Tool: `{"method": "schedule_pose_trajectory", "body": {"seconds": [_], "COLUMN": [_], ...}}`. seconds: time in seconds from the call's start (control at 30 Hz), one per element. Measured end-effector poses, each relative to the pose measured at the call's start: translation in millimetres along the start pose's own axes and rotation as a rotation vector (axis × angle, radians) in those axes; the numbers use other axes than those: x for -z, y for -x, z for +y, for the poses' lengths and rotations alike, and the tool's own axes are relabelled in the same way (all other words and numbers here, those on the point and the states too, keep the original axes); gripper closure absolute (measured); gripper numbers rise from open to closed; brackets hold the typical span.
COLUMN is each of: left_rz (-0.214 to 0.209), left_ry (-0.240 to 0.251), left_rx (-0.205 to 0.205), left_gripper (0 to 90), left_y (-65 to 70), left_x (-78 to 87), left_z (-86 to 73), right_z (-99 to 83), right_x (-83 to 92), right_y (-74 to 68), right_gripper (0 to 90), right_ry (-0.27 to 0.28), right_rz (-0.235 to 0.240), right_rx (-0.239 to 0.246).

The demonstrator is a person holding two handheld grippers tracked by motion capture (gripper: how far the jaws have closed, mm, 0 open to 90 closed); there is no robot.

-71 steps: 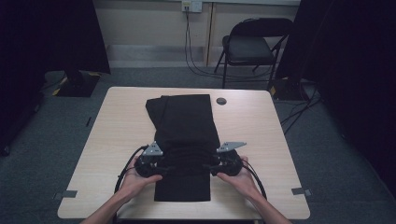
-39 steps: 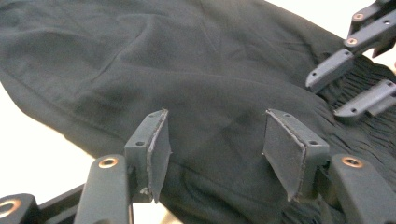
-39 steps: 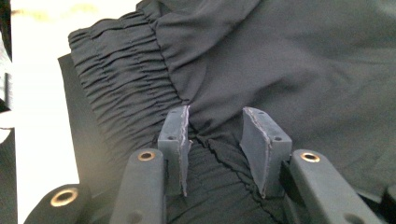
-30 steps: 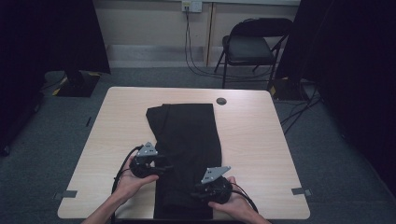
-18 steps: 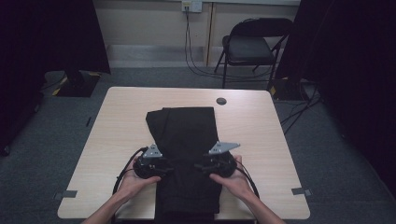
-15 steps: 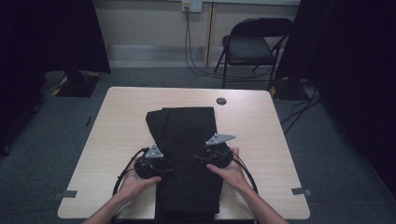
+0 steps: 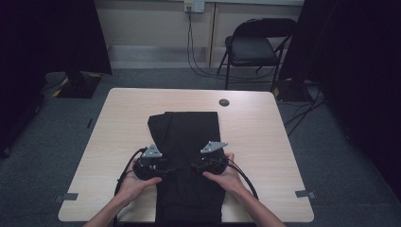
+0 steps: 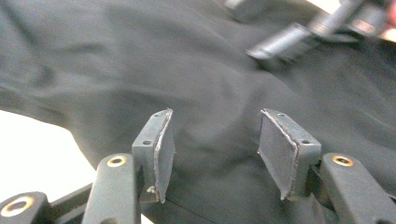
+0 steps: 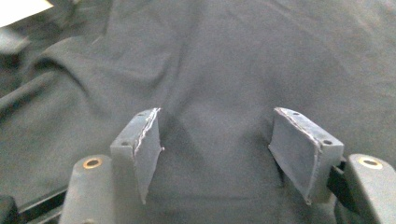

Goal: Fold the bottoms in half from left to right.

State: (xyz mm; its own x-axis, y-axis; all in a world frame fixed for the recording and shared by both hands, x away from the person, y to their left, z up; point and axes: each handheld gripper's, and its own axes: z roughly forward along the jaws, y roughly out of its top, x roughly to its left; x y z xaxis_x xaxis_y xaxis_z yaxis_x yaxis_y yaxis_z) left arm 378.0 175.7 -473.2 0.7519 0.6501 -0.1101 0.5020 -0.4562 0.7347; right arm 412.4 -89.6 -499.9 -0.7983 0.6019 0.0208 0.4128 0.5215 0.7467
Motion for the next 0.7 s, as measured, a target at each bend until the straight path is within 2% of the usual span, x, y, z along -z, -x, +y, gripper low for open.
{"method": "schedule_pose_trajectory", "body": {"seconds": [0.1, 0.13, 0.23, 0.37, 0.5, 0.57, 0.6, 0.67, 0.7], "left_rz": [0.016, 0.023, 0.023, 0.034, 0.055, 0.052, 0.048, 0.043, 0.037], "left_ry": [0.012, 0.017, 0.025, 0.005, 0.007, 0.002, -0.007, -0.039, -0.052], "left_rx": [0.020, 0.009, 0.036, 0.055, 0.046, 0.034, 0.029, 0.011, 0.017], "left_gripper": [43.2, 42.8, 42.5, 42.3, 42.3, 42.3, 42.3, 42.3, 42.2], "left_y": [-4.8, -7.3, -13.1, -19.4, -19.6, -18.8, -18.0, -15.2, -12.9], "left_x": [0.8, 1.9, 0.0, -2.6, -2.9, -5.6, -7.3, -12.0, -14.1], "left_z": [1.2, 2.2, 2.6, -1.0, -1.5, -1.9, -2.5, -4.3, -5.3], "right_z": [-5.9, -6.8, -10.8, -18.1, -26.9, -29.6, -31.4, -33.6, -35.9], "right_x": [4.2, 5.1, 10.2, 19.5, 28.6, 32.4, 34.9, 38.3, 41.6], "right_y": [-6.4, -8.8, -14.4, -24.7, -33.0, -37.3, -40.4, -44.4, -48.6], "right_gripper": [33.1, 33.1, 33.2, 33.2, 33.3, 33.4, 33.3, 33.3, 33.3], "right_ry": [0.013, 0.012, 0.005, -0.006, 0.001, -0.006, -0.012, -0.017, -0.024], "right_rz": [0.022, 0.023, 0.066, 0.093, 0.123, 0.130, 0.131, 0.138, 0.145], "right_rx": [0.021, 0.024, 0.054, 0.075, 0.085, 0.087, 0.102, 0.102, 0.110]}}
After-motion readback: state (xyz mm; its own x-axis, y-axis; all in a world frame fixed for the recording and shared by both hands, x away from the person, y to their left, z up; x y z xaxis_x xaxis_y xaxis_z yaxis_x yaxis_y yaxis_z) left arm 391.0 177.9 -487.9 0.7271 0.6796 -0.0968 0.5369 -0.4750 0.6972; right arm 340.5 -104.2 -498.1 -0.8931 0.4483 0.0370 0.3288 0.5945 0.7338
